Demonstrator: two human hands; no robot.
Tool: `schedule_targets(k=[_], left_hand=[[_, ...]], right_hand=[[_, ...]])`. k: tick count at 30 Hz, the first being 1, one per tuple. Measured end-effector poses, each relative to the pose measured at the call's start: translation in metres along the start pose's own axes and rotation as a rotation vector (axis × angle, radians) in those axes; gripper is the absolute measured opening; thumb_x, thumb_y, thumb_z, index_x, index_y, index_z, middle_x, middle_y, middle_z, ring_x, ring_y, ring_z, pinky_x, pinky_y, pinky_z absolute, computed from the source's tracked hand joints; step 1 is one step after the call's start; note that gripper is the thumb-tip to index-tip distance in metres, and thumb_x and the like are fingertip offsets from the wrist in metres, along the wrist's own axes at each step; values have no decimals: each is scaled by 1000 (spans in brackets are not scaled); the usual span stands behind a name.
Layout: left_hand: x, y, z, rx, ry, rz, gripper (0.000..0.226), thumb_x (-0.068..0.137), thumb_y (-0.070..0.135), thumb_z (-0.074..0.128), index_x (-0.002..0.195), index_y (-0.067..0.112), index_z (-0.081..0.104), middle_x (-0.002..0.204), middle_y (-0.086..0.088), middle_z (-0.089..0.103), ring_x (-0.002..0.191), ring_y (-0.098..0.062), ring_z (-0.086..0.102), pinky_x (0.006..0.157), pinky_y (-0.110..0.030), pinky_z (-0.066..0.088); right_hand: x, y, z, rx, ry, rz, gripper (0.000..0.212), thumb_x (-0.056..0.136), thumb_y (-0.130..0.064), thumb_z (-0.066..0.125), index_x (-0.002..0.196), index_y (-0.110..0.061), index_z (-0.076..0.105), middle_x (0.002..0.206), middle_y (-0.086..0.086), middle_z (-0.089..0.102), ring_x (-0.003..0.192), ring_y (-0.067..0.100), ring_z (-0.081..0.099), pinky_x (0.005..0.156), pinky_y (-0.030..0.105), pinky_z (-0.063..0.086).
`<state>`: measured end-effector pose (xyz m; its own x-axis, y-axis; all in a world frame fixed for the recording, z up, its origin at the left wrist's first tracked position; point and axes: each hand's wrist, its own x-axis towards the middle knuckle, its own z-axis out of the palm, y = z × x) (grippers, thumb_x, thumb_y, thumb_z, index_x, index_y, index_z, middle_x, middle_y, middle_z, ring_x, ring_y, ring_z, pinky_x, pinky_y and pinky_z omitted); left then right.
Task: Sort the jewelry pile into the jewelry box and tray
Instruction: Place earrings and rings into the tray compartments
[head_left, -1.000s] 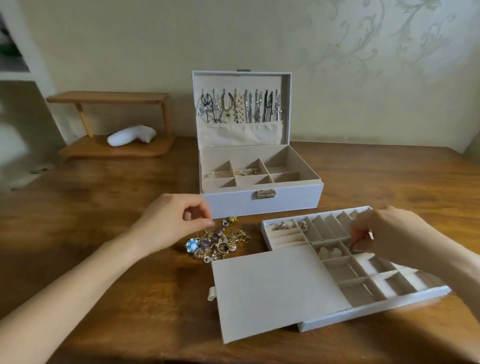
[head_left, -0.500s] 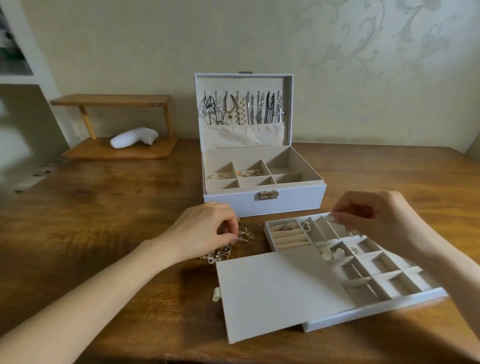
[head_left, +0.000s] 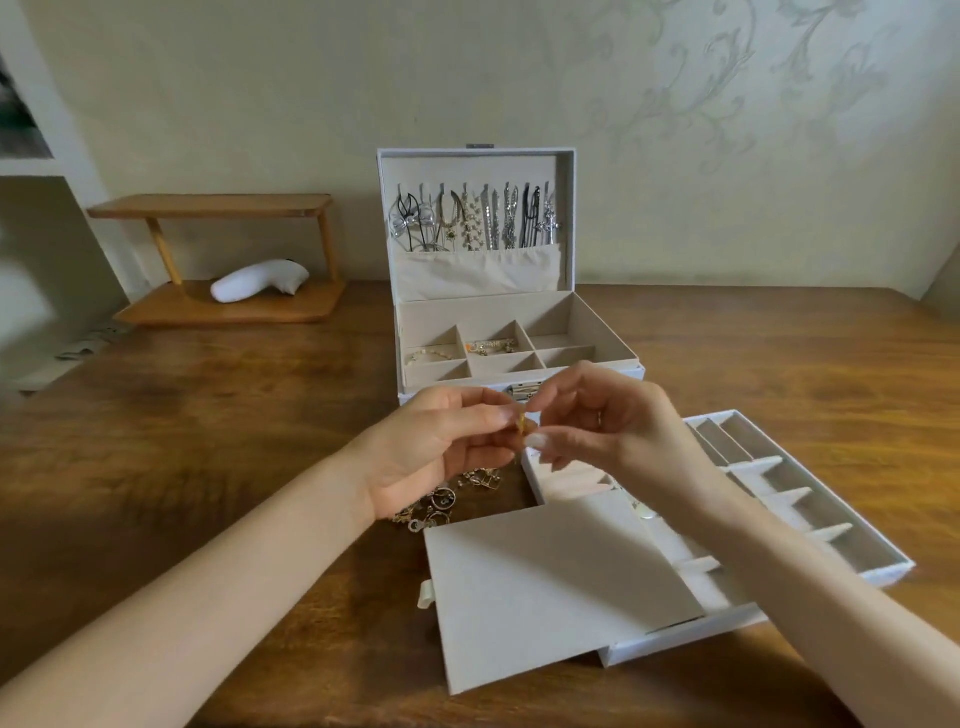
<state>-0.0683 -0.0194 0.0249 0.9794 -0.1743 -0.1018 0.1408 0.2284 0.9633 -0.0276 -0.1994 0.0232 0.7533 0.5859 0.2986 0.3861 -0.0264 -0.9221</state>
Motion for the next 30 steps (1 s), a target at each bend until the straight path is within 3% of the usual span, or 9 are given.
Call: schedule_targets(k=[4, 10, 13, 16, 21, 25, 30], left_hand=[[7, -2, 5, -30, 24, 34, 15, 71, 12, 62, 85, 8, 62, 74, -3, 69, 68, -11, 67, 74, -23, 56], [12, -3, 20, 147, 136, 125, 24, 66, 22, 69, 87, 10, 63, 67, 3, 67, 61, -6, 64, 58, -16, 53], [17, -6, 32, 209, 221, 184, 28, 62, 22, 73, 84, 6, 63, 65, 0, 66, 60, -7, 63, 58, -18, 55], [22, -9, 46, 306, 245, 229, 23, 71, 11, 74, 88, 0, 62, 67, -6, 64, 56, -9, 62, 55, -18, 53], [24, -7, 54, 374, 141, 228, 21, 81, 11, 68, 96, -2, 62, 76, -9, 71, 63, -15, 68, 57, -19, 54], [17, -7, 51, 479, -46, 195, 22, 90, 19, 58, 108, 7, 60, 99, 1, 74, 95, -10, 68, 74, -19, 54], [14, -5, 58, 598, -136, 178, 30, 83, 32, 62, 110, 21, 60, 107, 8, 71, 102, 1, 62, 90, -20, 45]], right_hand=[[2, 2, -1, 61, 104, 2, 27, 63, -21, 76, 87, -14, 65, 66, 8, 61, 58, 21, 59, 58, 28, 52], [-7, 1, -6, -54, 199, -93, 21, 69, -15, 77, 89, -17, 73, 78, 12, 66, 67, 26, 65, 62, 29, 56], [-11, -1, -15, 22, 223, -3, 14, 72, -1, 76, 84, -9, 73, 79, 11, 72, 74, 28, 71, 70, 30, 59], [-16, -5, -27, 90, 229, 108, 11, 70, 2, 75, 81, 1, 72, 79, 15, 73, 73, 29, 72, 71, 29, 59], [-24, -10, -44, 41, 228, 184, 9, 70, 7, 74, 78, 4, 71, 75, 17, 72, 65, 21, 69, 63, 22, 56], [-32, -5, -64, -47, 230, 214, 19, 72, 8, 73, 87, -5, 74, 80, 15, 74, 72, 24, 72, 71, 24, 58], [-39, -4, -71, -285, 233, 184, 23, 68, 3, 78, 82, -15, 77, 73, 3, 74, 67, 13, 70, 62, 18, 55]])
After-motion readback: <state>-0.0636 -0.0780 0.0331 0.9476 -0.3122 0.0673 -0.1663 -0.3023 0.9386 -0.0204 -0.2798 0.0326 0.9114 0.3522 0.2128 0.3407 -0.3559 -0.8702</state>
